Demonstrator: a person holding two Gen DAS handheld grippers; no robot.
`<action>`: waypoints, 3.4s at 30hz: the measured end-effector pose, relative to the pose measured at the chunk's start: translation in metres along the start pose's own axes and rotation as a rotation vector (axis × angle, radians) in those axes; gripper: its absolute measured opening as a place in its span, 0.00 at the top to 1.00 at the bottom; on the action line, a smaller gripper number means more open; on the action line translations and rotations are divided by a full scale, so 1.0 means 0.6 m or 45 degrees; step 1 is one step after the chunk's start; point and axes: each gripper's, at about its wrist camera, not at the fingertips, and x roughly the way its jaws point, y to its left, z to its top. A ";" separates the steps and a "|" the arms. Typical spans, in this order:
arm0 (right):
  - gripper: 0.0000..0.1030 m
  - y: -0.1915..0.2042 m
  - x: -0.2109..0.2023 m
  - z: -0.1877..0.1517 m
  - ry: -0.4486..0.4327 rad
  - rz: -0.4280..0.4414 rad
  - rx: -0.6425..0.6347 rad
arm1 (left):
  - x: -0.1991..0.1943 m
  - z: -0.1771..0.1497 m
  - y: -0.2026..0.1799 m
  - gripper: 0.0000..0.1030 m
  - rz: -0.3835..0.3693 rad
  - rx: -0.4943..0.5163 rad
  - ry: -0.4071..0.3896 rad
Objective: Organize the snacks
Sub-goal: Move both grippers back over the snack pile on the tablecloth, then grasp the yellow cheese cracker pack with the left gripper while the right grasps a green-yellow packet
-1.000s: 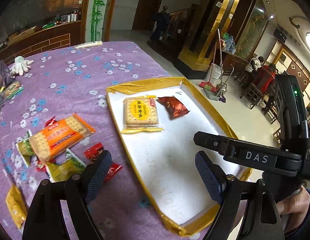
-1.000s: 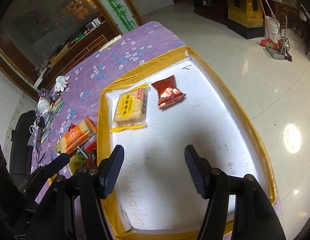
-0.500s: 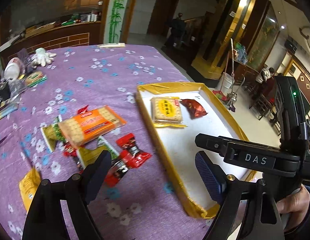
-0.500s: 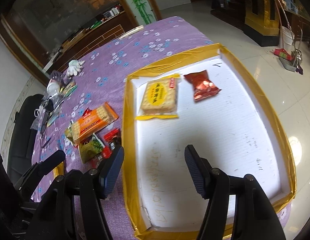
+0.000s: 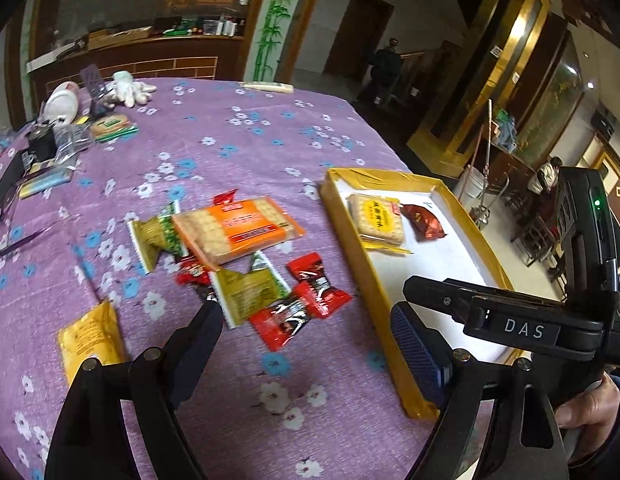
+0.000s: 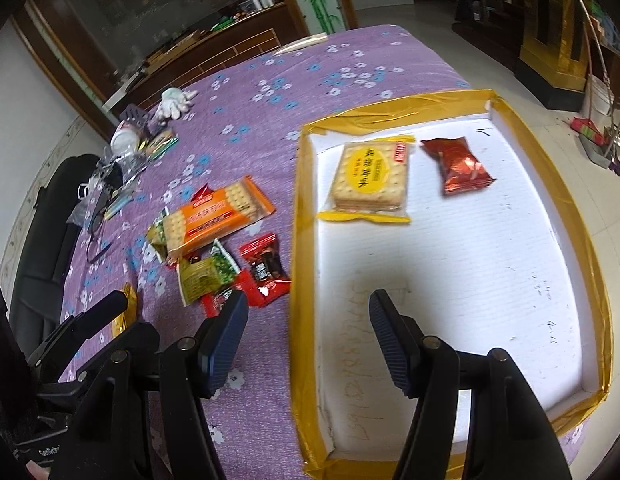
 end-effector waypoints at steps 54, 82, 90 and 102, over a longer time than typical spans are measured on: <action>0.40 0.097 0.030 -0.024 0.096 0.103 -0.259 | 0.007 -0.082 0.257 0.32 0.334 -0.196 0.033; 0.39 0.240 0.136 -0.071 0.531 0.535 -0.558 | -0.065 -0.090 0.274 0.33 0.328 -0.194 -0.019; 0.39 0.242 0.146 -0.015 0.372 0.437 -0.531 | -0.068 -0.092 0.265 0.33 0.315 -0.178 -0.013; 0.39 0.271 0.151 -0.098 0.608 0.571 -0.580 | -0.092 -0.097 0.286 0.33 0.335 -0.206 -0.044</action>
